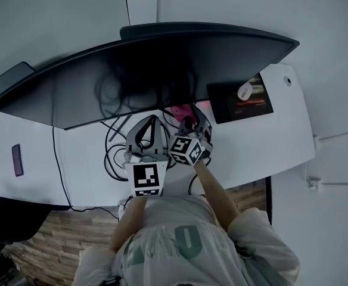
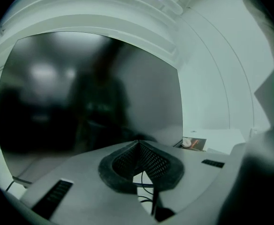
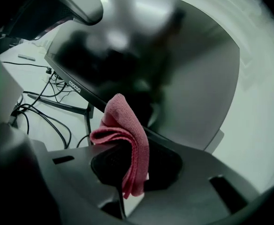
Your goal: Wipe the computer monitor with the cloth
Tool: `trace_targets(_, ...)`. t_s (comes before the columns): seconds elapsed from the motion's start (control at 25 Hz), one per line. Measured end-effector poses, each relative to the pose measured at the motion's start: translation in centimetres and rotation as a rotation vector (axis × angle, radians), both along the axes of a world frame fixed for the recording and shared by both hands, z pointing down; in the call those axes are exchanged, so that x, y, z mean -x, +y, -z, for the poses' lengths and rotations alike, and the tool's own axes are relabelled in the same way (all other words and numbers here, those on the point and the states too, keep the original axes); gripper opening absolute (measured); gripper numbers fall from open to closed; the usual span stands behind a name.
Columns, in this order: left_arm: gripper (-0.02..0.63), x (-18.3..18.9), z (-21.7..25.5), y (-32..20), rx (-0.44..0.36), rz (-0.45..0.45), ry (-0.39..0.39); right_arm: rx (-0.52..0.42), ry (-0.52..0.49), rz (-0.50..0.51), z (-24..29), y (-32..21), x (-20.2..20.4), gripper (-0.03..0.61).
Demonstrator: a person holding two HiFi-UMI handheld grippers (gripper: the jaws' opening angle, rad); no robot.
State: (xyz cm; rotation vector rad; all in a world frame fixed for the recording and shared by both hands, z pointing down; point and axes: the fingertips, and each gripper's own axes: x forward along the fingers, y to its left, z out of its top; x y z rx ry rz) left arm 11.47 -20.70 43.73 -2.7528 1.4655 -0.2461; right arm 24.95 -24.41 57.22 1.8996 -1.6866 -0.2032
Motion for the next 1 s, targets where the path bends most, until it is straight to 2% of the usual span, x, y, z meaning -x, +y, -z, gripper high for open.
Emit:
trace_targets(0.28,0.015,-4.5,-1.0,-0.4,0.048,-0.059,0.045,-0.021,0.007,-0.055,-0.1,0.3,-5.3,0.057)
trace_targets(0.52,0.015,-8.4,-1.3,-0.4,0.053,-0.116,0.042,-0.039,0.014,-0.094,0.1,0.4,-9.6,0.057)
trace_targets(0.72,0.015,-11.2,-1.5,0.2,0.041,-0.187,0.012,-0.053,0.028,-0.142,0.1,0.8,-12.8,0.057)
trace_targets(1.0,0.015,-12.6,-2.4,0.2,0.047,-0.222,-0.022,-0.066,0.021,-0.204,0.2,1.0,-15.5,0.057)
